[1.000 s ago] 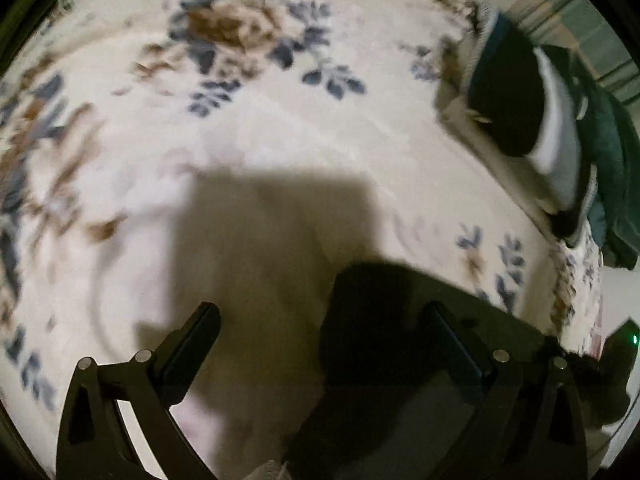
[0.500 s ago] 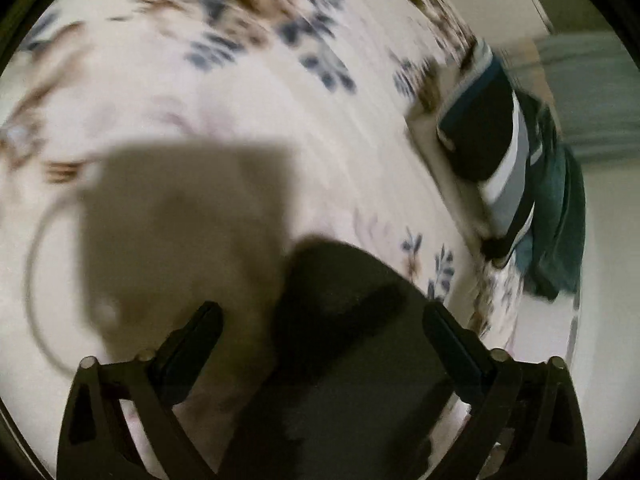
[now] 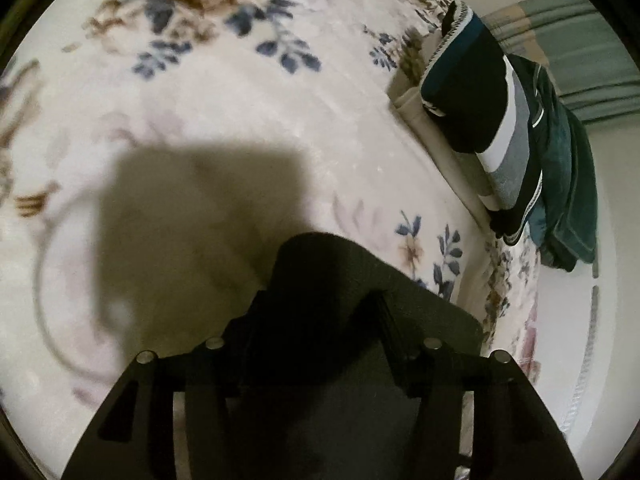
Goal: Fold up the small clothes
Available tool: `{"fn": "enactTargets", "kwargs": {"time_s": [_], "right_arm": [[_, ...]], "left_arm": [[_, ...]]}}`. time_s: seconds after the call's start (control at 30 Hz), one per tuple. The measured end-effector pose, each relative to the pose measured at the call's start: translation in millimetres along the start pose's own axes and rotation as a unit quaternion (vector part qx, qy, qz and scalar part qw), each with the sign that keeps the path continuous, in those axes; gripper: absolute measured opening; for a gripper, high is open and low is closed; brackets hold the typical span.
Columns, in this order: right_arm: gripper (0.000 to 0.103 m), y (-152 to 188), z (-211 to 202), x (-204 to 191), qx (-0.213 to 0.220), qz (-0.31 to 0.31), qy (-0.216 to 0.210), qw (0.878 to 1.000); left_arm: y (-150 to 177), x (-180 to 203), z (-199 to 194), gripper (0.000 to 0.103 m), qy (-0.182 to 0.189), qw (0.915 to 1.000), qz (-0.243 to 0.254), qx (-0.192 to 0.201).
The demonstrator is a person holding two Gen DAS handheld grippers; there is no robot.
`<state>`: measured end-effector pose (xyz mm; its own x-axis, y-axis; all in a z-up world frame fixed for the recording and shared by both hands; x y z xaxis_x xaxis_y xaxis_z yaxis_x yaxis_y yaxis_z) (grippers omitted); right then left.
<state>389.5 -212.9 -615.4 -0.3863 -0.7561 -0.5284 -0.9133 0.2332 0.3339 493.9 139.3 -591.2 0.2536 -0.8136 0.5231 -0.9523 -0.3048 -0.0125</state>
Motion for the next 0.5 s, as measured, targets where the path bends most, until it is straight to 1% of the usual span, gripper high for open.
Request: {"fn": "enactTargets", "kwargs": {"time_s": [0.03,0.07,0.13,0.17,0.2,0.27,0.37,0.43,0.5], "right_arm": [[0.006,1.8,-6.5,-1.9,0.017,-0.008,0.015,1.0],[0.006,5.0,-12.8,-3.6,0.031,-0.01,0.02,0.999],[0.005,13.2,-23.3,-0.5,0.04,-0.006,0.035,0.999],[0.005,16.4,-27.2,2.5,0.044,-0.002,0.041,0.998],[0.005,20.3,-26.0,4.9,0.037,-0.004,0.049,0.998],[0.005,23.0,-16.3,11.8,0.021,0.001,0.064,0.998],[0.009,16.8,10.1,22.6,-0.017,0.024,0.058,0.998],[0.022,10.3,12.9,27.2,-0.023,0.035,0.059,0.997],[0.029,0.7,8.1,27.6,-0.022,0.046,0.057,0.997]], "left_arm": [[3.2,1.3,-4.4,0.06,0.001,1.0,0.003,0.003],[5.7,2.8,-5.1,0.072,0.003,1.0,0.005,0.004],[11.5,2.8,-3.0,0.073,0.006,0.9999,0.011,-0.001],[13.9,0.5,1.6,0.073,0.0,0.9999,0.012,-0.009],[14.8,-2.2,5.6,0.073,-0.005,0.9998,0.011,-0.013],[13.1,-4.9,14.9,0.073,0.0,0.9999,0.009,-0.014],[4.8,-4.0,21.5,0.073,0.011,0.9999,0.007,-0.008],[-1.0,-2.6,21.5,0.073,0.019,0.9998,0.002,0.001],[-5.4,-0.5,21.9,0.073,0.025,0.9997,0.001,0.004]]}}
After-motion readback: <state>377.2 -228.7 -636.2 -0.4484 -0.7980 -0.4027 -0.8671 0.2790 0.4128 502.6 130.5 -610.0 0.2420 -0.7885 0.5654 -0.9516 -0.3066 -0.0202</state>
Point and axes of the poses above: each gripper's, at about its wrist camera, not at the fingertips, and z roughly the way its jaws point, x to its right, y to its underside, the point moved 8 cm from there along z, roughly the way its jaws point, and after that the axes turned 6 degrees about -x, right-handed, at the moved point
